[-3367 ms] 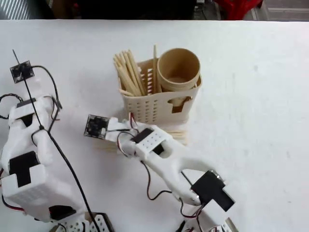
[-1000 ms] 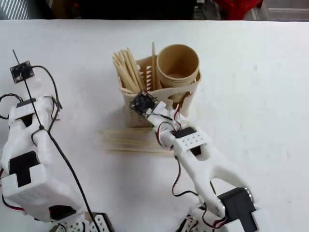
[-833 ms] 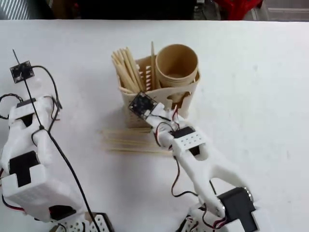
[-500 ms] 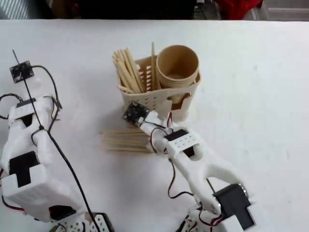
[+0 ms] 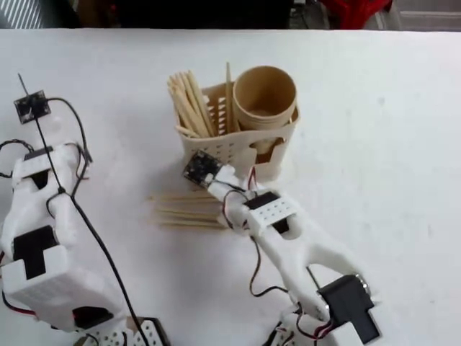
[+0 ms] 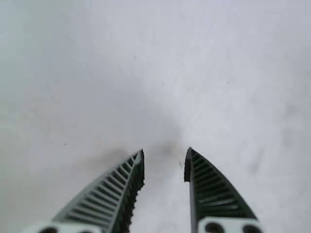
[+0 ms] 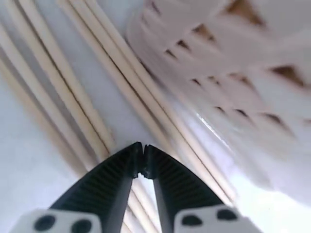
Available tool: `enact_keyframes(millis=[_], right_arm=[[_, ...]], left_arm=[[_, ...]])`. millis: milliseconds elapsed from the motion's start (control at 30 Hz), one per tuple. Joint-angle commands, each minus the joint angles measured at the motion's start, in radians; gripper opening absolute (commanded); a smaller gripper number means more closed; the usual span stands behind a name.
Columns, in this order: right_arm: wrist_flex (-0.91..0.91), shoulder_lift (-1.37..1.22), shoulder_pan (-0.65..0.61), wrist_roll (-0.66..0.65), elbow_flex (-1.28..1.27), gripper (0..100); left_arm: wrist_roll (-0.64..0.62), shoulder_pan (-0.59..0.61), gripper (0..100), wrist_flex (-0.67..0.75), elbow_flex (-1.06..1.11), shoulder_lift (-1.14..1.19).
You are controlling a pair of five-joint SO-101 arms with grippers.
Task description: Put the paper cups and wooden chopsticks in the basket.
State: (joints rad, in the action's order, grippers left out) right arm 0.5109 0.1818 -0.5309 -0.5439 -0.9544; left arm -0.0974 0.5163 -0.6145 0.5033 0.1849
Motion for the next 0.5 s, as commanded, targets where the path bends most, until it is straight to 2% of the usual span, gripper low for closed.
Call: enact_keyframes(millis=[0,133,467], right_arm=[[-0.015,0.097,-0.002,0.005,-0.032,1.7],[-0.016,0.153,-0.007,-0.127,-0.097,1.7],[-0.004,0.209,-0.071,-0.135,-0.146,1.7]], left_arm=[[-0.009,-0.005,16,0.012,-0.040,-0.005],[-0.009,-0.005,16,0.012,-0.040,-0.005],[-0.009,-0.005,16,0.017,-0.040,-0.005]])
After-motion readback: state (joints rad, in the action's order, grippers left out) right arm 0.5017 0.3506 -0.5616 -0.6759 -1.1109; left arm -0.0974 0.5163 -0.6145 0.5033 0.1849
